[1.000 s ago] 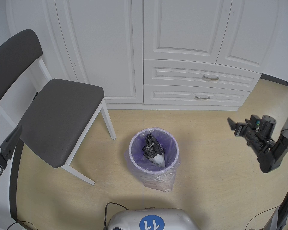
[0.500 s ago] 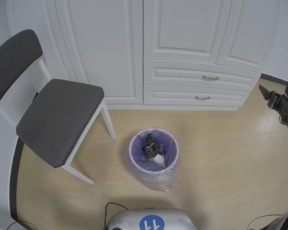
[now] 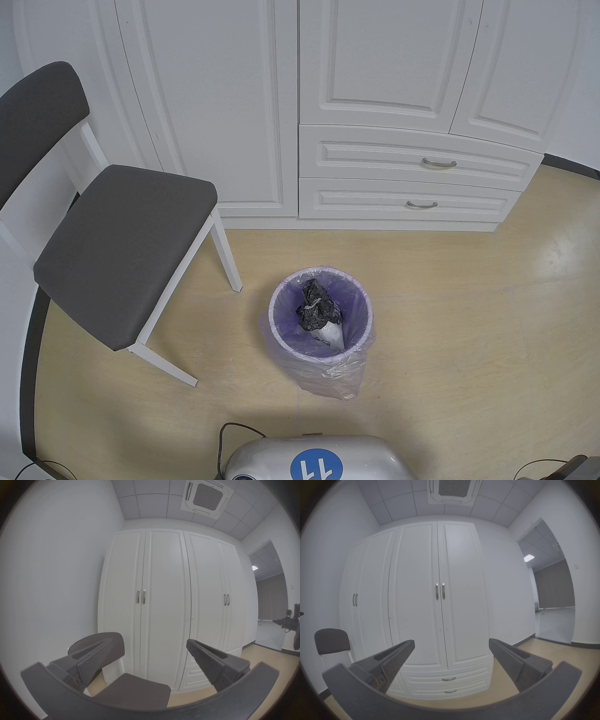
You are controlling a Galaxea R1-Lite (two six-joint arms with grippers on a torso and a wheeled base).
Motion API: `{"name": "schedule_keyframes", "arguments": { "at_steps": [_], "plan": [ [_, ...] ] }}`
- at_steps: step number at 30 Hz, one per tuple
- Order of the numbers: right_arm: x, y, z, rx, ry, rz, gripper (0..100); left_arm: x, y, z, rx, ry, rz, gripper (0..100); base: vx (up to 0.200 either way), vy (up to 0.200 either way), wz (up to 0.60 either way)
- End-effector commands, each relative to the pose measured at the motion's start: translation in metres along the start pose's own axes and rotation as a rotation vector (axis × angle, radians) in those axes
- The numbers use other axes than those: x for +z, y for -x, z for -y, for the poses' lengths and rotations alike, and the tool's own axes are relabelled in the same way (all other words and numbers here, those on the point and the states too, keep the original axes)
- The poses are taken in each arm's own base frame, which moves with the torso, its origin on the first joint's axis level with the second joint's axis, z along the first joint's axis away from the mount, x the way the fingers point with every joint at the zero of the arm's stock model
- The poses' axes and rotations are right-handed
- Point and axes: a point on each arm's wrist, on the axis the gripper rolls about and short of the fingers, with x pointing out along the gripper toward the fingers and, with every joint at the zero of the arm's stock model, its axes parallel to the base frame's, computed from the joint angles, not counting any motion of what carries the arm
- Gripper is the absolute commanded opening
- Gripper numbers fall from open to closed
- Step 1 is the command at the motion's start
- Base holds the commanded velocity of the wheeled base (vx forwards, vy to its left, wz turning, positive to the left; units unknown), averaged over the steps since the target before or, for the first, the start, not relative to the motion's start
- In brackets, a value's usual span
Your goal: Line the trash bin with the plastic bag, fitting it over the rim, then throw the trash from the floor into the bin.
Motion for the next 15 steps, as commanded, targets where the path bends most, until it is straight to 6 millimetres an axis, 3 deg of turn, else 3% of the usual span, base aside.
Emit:
{"name": "schedule_keyframes", "arguments": {
  "at_steps": [1,5,9,15],
  "plan": [
    [0.021,0.095,0.011,-0.009,0.056,0.08,100,-0.02,0.014,-0.003,0.082,0.063,-0.048,100,0.0,0.0,0.0],
    [0.019,0.132,0.015,-0.016,0.051,0.063,100,-0.017,0.034,-0.004,0.127,0.057,-0.006,100,0.0,0.0,0.0],
    [0.018,0.151,0.019,-0.013,0.038,0.086,100,-0.014,0.048,-0.003,0.146,0.047,0.01,100,0.0,0.0,0.0],
    [0.001,0.19,0.032,-0.05,-0.002,0.132,100,-0.014,0.086,-0.002,0.164,0.039,0.02,100,0.0,0.0,0.0]
  ]
}}
